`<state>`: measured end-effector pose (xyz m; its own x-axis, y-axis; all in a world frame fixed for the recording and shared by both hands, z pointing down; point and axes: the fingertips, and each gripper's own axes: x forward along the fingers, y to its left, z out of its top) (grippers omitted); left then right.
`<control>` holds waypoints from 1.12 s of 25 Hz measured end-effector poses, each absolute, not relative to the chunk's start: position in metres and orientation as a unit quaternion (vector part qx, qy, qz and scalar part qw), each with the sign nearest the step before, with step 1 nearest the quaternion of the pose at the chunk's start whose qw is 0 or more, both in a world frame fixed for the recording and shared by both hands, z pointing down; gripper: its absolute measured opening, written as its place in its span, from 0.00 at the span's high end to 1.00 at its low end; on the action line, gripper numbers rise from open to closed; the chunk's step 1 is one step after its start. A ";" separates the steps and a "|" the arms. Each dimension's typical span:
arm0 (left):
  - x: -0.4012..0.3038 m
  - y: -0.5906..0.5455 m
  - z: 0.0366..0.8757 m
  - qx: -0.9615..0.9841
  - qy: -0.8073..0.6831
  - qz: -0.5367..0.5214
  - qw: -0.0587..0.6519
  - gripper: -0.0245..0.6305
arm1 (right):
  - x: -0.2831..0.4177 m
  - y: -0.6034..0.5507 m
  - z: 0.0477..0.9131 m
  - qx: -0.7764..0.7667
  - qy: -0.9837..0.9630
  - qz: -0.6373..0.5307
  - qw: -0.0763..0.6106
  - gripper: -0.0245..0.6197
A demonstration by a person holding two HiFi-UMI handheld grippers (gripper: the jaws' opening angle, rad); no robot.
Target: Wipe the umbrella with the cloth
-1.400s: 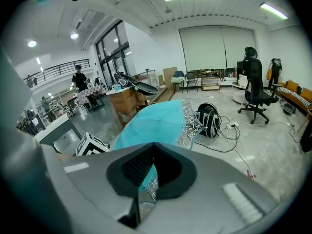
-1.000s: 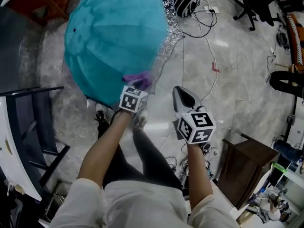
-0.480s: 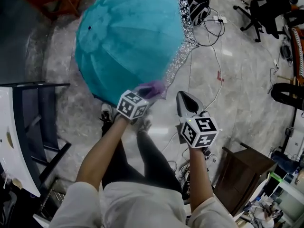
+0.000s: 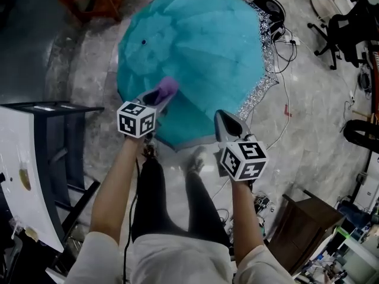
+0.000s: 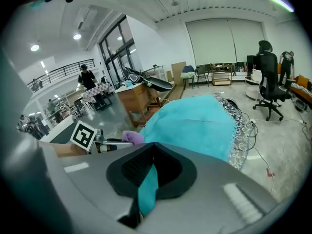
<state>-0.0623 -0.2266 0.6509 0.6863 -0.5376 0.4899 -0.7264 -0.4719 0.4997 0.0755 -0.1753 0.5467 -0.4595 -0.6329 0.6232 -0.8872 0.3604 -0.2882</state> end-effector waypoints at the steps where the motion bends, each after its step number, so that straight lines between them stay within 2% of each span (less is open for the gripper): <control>1: -0.079 -0.239 0.653 0.847 -0.376 0.135 0.352 0.76 | 0.063 -0.184 0.550 0.478 -0.796 0.306 0.208 0.95; 8: -0.169 -0.326 0.695 0.829 -0.407 0.177 0.340 0.76 | -0.006 -0.240 0.585 0.500 -0.781 0.311 0.209 0.95; 15: -0.220 -0.401 0.734 0.806 -0.448 0.193 0.336 0.76 | -0.034 -0.254 0.602 0.523 -0.758 0.327 0.214 0.95; 21: -0.222 -0.425 0.760 0.817 -0.424 0.201 0.335 0.76 | -0.044 -0.250 0.621 0.519 -0.752 0.343 0.219 0.95; 28: -0.188 -0.390 0.763 0.838 -0.391 0.220 0.310 0.76 | -0.033 -0.223 0.627 0.517 -0.750 0.348 0.223 0.95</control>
<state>-0.1876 -0.3899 0.7628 0.5982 -0.5188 0.6108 -0.7914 -0.5025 0.3482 -0.0329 -0.2229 0.6270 -0.3654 -0.6202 0.6941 -0.9305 0.2234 -0.2903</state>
